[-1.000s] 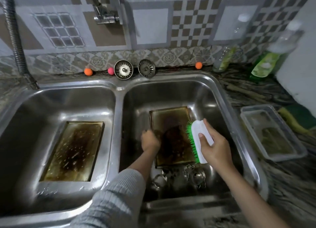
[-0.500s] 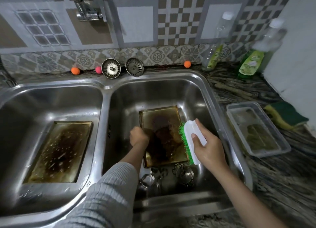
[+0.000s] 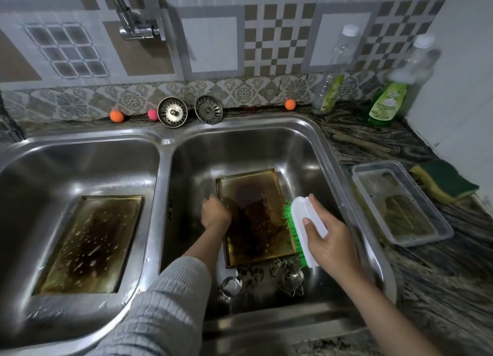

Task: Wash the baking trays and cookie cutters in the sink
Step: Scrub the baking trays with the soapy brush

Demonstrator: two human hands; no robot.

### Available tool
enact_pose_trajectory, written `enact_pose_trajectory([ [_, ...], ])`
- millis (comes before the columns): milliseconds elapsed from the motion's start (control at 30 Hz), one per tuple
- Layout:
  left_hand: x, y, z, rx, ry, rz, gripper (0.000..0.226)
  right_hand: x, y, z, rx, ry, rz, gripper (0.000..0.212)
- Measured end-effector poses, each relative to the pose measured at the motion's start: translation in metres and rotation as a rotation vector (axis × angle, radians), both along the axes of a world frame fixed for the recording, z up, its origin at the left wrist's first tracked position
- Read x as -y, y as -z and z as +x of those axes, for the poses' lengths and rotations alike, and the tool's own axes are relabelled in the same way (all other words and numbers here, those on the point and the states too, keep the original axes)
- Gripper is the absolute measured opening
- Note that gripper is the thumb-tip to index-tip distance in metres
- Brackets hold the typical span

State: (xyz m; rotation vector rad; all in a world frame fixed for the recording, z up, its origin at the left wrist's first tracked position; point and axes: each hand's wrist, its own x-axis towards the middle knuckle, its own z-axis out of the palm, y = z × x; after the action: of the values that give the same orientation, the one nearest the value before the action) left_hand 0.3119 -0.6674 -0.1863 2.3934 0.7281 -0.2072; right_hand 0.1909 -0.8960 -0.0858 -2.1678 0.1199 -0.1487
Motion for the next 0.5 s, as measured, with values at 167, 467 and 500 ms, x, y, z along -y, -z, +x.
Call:
enact_pose_trajectory([
  [167,-0.004,0.009,0.000,0.084,-0.026,-0.046,0.028,0.002,0.003,-0.001,0.015,0.006,0.005,0.052],
  [467,0.002,-0.006,0.001,0.142,-0.067,-0.181,0.022,0.003,0.003,-0.001,0.020,0.004,0.003,0.053],
  [500,0.004,-0.010,0.000,0.158,-0.057,-0.194,0.021,0.003,0.002,-0.001,0.018,0.004,0.000,0.053],
])
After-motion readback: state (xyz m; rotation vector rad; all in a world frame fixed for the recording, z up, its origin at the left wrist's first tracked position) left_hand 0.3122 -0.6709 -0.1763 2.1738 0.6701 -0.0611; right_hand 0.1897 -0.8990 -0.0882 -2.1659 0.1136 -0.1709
